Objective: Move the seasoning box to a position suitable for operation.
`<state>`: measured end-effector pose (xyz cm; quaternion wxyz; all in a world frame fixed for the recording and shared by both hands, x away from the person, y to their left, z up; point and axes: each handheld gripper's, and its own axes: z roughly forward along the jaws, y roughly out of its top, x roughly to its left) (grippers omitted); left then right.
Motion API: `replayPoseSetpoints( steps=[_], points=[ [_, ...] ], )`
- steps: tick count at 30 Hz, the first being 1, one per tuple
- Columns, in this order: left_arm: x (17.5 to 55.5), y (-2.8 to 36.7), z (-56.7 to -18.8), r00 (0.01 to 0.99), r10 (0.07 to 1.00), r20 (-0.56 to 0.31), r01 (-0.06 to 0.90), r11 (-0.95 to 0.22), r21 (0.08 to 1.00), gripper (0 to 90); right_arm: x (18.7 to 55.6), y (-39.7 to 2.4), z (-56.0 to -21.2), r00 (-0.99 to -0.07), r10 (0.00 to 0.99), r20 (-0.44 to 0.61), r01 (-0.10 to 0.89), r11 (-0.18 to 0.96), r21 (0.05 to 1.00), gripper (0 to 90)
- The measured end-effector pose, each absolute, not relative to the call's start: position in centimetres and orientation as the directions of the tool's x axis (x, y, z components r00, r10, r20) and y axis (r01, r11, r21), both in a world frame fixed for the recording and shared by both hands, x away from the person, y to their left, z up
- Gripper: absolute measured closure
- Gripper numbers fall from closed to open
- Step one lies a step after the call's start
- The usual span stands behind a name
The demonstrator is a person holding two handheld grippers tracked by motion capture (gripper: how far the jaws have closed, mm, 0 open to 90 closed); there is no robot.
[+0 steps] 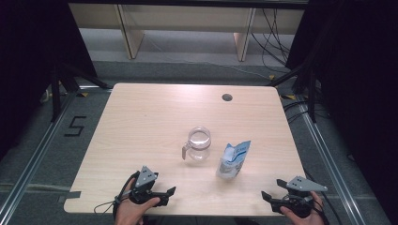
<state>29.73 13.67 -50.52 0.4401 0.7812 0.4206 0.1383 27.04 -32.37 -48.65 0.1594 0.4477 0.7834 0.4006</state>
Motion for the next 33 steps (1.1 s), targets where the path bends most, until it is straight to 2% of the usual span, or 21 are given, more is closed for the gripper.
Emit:
replayPoseSetpoints(
  steps=[2,5,6,9,11,13,17,20,21,23,27,33],
  points=[
    [29.9,13.8,-50.5,0.611,0.781,-0.13,0.53,-0.282,0.8,15.0,27.2,-32.6,-48.7,-0.563,0.821,0.092,0.559,0.296,0.775,22.2],
    [29.9,13.7,-50.5,0.613,0.778,-0.139,0.528,-0.272,0.804,15.1,27.0,-32.5,-48.6,-0.55,0.827,0.115,0.581,0.279,0.765,22.0],
    [29.9,13.6,-50.5,0.606,0.782,-0.146,0.526,-0.256,0.811,15.0,27.2,-32.7,-48.6,-0.563,0.822,0.084,0.551,0.298,0.779,21.6],
    [30.2,13.7,-50.4,0.606,0.782,-0.142,0.529,-0.263,0.807,15.2,27.2,-32.8,-48.6,-0.567,0.82,0.081,0.549,0.302,0.779,21.4],
    [30.4,13.6,-50.4,0.596,0.79,-0.141,0.525,-0.251,0.813,15.5,27.1,-32.6,-48.7,-0.55,0.827,0.115,0.568,0.269,0.778,21.2],
    [30.7,13.6,-50.2,0.609,0.784,-0.125,0.517,-0.271,0.812,16.1,27.2,-32.7,-48.7,-0.557,0.823,0.107,0.558,0.276,0.783,21.1],
    [31.1,13.1,-49.9,0.604,0.786,-0.131,0.507,-0.251,0.825,18.9,27.3,-32.8,-48.7,-0.56,0.825,0.081,0.544,0.292,0.787,21.1],
    [31.4,12.9,-49.5,0.616,0.78,-0.108,0.488,-0.271,0.83,20.3,27.3,-32.9,-48.7,-0.566,0.82,0.087,0.539,0.289,0.791,21.1],
    [31.6,12.7,-49.5,0.616,0.78,-0.112,0.483,-0.262,0.836,21.0,27.2,-32.7,-48.7,-0.551,0.826,0.122,0.566,0.262,0.782,21.1],
    [32.1,12.2,-49.3,0.629,0.772,-0.097,0.467,-0.274,0.841,23.4,27.3,-32.9,-48.7,-0.567,0.819,0.085,0.537,0.289,0.793,21.1],
    [32.6,11.8,-48.9,0.652,0.756,-0.057,0.44,-0.316,0.841,24.9,27.4,-32.9,-48.7,-0.569,0.818,0.085,0.534,0.289,0.794,21.1],
    [34.0,11.2,-48.6,0.651,0.757,-0.058,0.425,-0.301,0.854,29.1,27.4,-33.0,-48.7,-0.57,0.816,0.092,0.533,0.282,0.798,21.1]
  ],
)
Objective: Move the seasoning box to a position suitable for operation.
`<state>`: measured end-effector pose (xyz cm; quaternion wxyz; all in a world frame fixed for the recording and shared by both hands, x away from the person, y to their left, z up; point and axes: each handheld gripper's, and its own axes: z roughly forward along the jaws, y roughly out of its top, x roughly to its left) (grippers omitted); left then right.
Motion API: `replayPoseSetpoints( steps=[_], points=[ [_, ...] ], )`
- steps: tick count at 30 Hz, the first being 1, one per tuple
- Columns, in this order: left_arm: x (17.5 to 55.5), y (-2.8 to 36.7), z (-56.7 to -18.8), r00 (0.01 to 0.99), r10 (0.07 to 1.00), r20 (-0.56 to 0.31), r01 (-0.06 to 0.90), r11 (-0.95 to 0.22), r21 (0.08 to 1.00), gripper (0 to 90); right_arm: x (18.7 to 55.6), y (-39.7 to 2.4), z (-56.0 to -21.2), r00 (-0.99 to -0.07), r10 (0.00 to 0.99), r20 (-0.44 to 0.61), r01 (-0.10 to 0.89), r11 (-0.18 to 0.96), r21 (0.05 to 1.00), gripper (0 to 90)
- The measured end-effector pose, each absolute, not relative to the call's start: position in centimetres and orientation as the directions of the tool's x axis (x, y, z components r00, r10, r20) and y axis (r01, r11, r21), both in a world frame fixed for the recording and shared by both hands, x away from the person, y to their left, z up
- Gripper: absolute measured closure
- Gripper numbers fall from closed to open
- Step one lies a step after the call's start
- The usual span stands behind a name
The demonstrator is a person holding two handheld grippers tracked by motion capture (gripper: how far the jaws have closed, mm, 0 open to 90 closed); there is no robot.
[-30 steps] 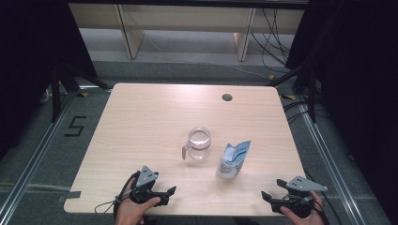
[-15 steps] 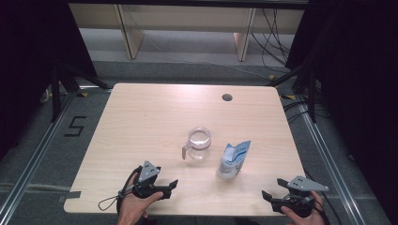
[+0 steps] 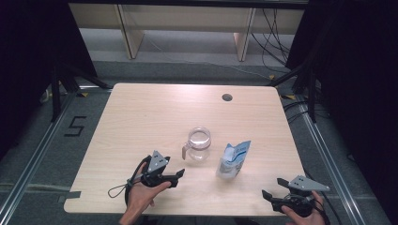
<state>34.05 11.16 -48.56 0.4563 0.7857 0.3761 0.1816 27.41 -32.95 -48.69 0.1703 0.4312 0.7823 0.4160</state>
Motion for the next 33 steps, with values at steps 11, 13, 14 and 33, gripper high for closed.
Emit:
replayPoseSetpoints(
  steps=[11,13,14,33],
  points=[
    [36.4,10.4,-49.0,0.64,0.765,-0.076,0.416,-0.261,0.871,37.5,27.2,-32.9,-48.6,-0.548,0.827,0.122,0.562,0.256,0.786,20.6],
    [36.7,10.2,-48.9,0.641,0.766,-0.05,0.404,-0.282,0.87,39.5,27.1,-32.8,-48.6,-0.536,0.833,0.14,0.583,0.244,0.775,20.6],
    [36.8,10.1,-48.9,0.64,0.767,-0.049,0.403,-0.281,0.871,40.4,27.3,-32.9,-48.6,-0.549,0.828,0.113,0.557,0.262,0.788,20.6],
    [38.4,8.6,-49.1,0.661,0.75,-0.035,0.379,-0.294,0.877,66.8,27.4,-32.9,-48.7,-0.56,0.823,0.096,0.539,0.273,0.797,20.6]
  ],
)
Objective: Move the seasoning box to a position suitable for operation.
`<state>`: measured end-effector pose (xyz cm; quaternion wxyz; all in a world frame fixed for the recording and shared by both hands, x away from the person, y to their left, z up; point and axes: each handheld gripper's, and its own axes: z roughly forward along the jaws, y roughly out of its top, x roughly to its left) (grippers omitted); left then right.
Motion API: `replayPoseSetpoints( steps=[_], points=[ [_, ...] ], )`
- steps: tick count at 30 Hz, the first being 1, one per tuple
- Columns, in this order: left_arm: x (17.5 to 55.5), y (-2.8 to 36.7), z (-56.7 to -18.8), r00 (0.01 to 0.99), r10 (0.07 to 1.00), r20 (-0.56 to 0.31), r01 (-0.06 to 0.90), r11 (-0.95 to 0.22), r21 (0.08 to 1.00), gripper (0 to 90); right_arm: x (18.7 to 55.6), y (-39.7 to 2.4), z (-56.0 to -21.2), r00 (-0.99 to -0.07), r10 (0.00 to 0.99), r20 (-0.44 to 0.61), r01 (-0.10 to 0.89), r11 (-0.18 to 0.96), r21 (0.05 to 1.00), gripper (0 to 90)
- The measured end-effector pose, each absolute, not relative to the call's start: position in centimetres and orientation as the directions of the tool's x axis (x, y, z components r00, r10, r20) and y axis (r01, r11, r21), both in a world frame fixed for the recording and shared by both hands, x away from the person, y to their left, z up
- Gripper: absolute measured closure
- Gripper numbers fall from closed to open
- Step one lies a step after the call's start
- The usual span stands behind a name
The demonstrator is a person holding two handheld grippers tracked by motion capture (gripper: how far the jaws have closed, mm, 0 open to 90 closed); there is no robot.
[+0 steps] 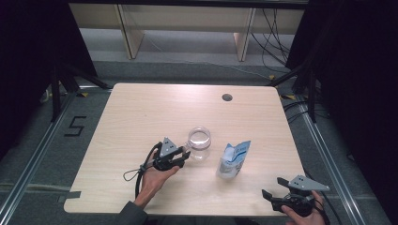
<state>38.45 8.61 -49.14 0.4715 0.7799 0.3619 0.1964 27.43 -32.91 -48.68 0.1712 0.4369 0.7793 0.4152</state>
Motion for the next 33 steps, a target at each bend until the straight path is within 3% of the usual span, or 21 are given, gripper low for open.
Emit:
replayPoseSetpoints(
  steps=[3,15,19,33],
  points=[
    [38.7,8.6,-49.1,0.666,0.746,-0.02,0.369,-0.305,0.878,72.2,27.5,-32.9,-48.7,-0.561,0.823,0.089,0.533,0.277,0.799,20.6],
    [38.3,9.3,-49.1,0.722,0.691,-0.015,0.339,-0.334,0.88,72.8,27.3,-32.8,-48.7,-0.544,0.829,0.129,0.563,0.247,0.788,20.7],
    [37.5,9.3,-49.0,0.744,0.667,-0.026,0.334,-0.338,0.88,72.8,27.5,-33.0,-48.7,-0.563,0.821,0.091,0.534,0.278,0.799,20.8],
    [34.7,10.3,-49.0,0.812,0.584,-0.018,0.294,-0.382,0.876,72.8,27.3,-32.7,-48.6,-0.558,0.821,0.123,0.558,0.261,0.788,21.1]
  ],
)
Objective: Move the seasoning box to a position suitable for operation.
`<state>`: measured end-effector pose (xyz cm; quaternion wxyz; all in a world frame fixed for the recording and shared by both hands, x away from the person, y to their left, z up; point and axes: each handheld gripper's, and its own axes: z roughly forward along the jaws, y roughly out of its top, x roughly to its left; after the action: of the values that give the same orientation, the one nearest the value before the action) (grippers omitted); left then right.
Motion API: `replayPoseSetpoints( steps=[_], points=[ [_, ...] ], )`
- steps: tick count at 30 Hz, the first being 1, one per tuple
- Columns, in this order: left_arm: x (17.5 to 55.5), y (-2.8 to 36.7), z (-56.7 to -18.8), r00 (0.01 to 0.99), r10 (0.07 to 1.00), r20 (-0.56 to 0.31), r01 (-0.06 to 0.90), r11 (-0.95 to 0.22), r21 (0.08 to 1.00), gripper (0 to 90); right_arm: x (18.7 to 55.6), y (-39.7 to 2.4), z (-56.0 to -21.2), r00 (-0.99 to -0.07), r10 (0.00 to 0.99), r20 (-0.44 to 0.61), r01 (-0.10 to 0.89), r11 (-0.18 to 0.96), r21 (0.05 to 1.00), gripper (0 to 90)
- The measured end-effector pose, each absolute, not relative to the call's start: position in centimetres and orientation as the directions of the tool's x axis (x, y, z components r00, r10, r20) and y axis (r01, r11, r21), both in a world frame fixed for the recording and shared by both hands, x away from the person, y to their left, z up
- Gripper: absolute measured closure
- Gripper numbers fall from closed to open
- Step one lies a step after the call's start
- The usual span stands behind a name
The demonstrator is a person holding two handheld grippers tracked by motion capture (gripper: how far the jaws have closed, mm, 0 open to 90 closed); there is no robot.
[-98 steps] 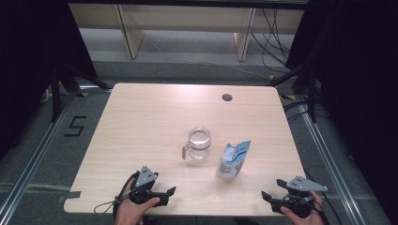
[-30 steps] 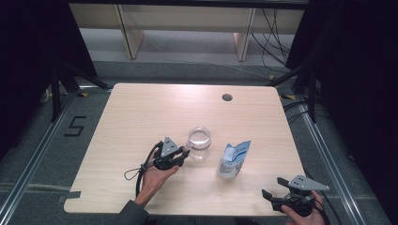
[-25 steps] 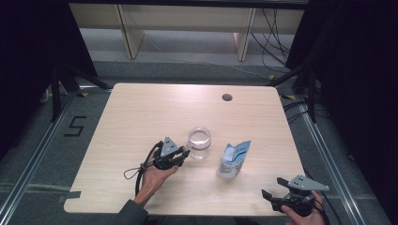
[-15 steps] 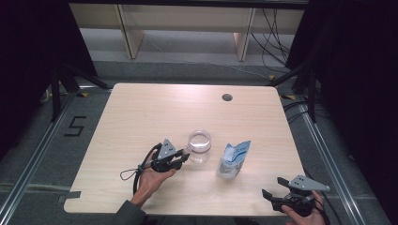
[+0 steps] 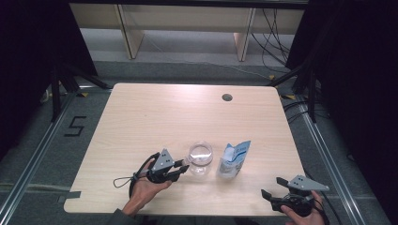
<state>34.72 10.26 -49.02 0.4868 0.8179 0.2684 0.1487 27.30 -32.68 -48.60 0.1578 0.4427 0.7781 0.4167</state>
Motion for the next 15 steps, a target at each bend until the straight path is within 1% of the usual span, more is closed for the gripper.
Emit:
replayPoseSetpoints(
  steps=[1,2,3,4,8,9,10,13,14,15],
  points=[
    [34.5,10.3,-49.0,0.814,0.58,-0.017,0.293,-0.386,0.875,72.8,27.1,-32.5,-48.6,-0.545,0.826,0.145,0.569,0.238,0.787,21.1],
    [34.5,10.3,-49.0,0.814,0.58,-0.017,0.293,-0.386,0.875,72.8,27.1,-32.5,-48.6,-0.545,0.826,0.145,0.569,0.238,0.787,21.1],
    [34.2,10.4,-49.0,0.818,0.576,-0.02,0.294,-0.387,0.874,72.8,27.2,-32.5,-48.6,-0.557,0.82,0.132,0.555,0.249,0.794,21.2],
    [34.0,10.4,-49.1,0.822,0.569,-0.03,0.297,-0.383,0.875,72.8,27.5,-32.7,-48.7,-0.588,0.803,0.1,0.523,0.283,0.804,21.5],
    [33.1,10.7,-49.0,0.838,0.545,-0.029,0.291,-0.4,0.869,72.8,27.4,-32.6,-48.6,-0.585,0.807,0.084,0.513,0.287,0.809,22.4],
    [33.0,10.8,-48.9,0.848,0.53,-0.026,0.281,-0.408,0.869,72.8,27.4,-32.6,-48.6,-0.587,0.805,0.086,0.513,0.287,0.809,22.5],
    [32.7,10.9,-48.9,0.847,0.531,-0.028,0.283,-0.406,0.869,72.8,27.2,-32.3,-48.6,-0.576,0.809,0.119,0.542,0.269,0.796,22.6],
    [32.3,11.0,-49.1,0.86,0.51,-0.032,0.272,-0.404,0.873,72.8,27.2,-32.2,-48.5,-0.582,0.803,0.127,0.543,0.267,0.796,22.7],
    [32.2,11.1,-49.0,0.861,0.508,-0.02,0.266,-0.416,0.87,72.8,27.4,-32.3,-48.5,-0.6,0.795,0.09,0.514,0.297,0.805,22.7],
    [32.1,11.0,-49.1,0.863,0.504,-0.026,0.263,-0.406,0.875,72.8,27.4,-32.3,-48.6,-0.599,0.796,0.087,0.511,0.296,0.807,22.7]
  ],
)
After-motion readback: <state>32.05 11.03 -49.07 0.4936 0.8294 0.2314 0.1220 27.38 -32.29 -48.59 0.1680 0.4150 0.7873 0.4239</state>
